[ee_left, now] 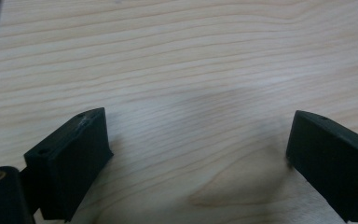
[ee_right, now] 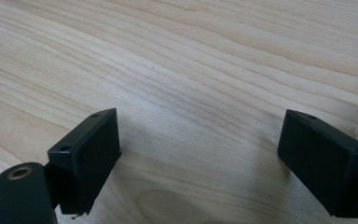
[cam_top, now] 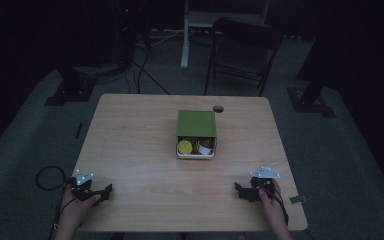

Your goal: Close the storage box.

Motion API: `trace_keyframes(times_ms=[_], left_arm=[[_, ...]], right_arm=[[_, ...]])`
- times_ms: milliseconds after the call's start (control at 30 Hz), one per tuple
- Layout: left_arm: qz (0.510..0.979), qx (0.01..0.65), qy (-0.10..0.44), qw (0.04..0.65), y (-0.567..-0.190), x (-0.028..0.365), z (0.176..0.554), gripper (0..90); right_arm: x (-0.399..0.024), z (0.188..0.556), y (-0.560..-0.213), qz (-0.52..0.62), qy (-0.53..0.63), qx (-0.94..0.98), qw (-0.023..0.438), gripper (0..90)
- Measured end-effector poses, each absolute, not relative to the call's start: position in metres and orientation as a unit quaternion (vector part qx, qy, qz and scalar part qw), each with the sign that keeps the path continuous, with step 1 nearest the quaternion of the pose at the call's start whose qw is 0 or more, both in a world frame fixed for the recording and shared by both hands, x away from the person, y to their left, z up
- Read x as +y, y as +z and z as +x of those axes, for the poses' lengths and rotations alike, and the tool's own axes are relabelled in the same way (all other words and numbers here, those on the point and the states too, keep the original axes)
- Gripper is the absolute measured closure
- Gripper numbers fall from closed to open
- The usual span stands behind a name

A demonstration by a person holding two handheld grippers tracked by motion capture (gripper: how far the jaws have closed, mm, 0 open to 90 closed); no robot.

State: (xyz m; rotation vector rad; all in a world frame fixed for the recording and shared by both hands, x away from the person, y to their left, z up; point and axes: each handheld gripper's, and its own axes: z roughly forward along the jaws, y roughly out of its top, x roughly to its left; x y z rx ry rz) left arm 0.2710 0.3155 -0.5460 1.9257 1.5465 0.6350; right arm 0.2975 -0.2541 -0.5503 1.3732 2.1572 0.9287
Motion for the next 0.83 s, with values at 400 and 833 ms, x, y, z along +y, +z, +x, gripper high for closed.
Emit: trace_keyframes(times_ms=[400,833], left_arm=[[0.689,0.618,0.255,0.278,-0.5462,0.3078,0.2726,6.2],[0.677,0.633,0.26,0.272,-0.5461,0.3064,0.2743,6.2]], right_arm=[[-0.2541,0.2975,-0.5504,0.494,0.334,0.775,0.209,12.3],[-0.2541,0.2976,-0.5504,0.494,0.334,0.775,0.209,12.3]])
